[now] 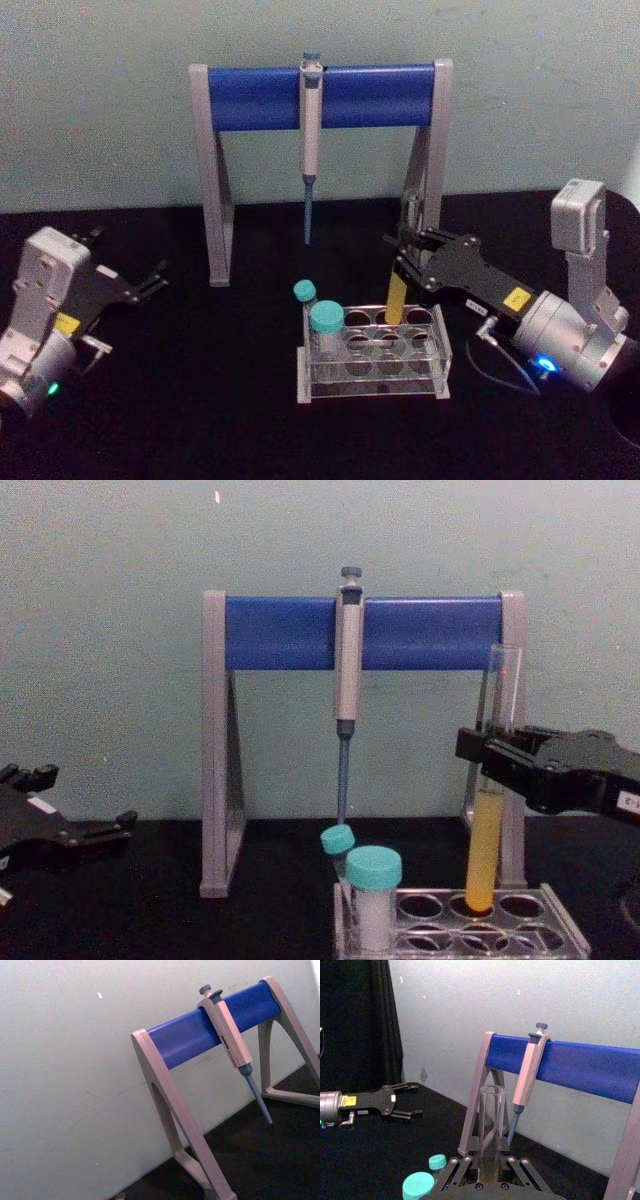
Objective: Pick up the test tube from the test tube rack, shake it, then place it back into the test tube rack.
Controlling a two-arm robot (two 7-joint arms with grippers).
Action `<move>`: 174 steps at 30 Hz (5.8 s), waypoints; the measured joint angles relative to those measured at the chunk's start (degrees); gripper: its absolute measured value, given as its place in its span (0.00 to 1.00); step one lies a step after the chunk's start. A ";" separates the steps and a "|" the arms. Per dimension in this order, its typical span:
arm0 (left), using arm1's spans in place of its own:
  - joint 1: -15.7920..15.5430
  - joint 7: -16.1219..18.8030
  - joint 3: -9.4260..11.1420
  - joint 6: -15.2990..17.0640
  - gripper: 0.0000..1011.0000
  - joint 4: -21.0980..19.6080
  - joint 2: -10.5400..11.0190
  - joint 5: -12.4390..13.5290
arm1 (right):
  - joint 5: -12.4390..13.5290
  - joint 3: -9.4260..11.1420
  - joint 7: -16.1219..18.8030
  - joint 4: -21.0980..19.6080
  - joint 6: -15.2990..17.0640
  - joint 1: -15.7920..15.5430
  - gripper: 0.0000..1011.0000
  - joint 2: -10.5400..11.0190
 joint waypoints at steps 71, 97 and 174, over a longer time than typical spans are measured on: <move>0.00 0.00 0.00 0.00 1.00 0.00 0.00 0.00 | -4.30 -1.76 -1.41 5.67 1.39 0.43 0.23 -1.97; 0.00 0.00 0.00 0.00 1.00 0.00 0.00 0.00 | -4.24 -1.74 -1.33 5.62 1.35 0.43 0.64 -1.92; 0.00 0.00 0.00 0.00 1.00 0.00 0.00 0.00 | -14.01 9.05 -19.62 9.57 1.42 -7.57 0.99 -8.09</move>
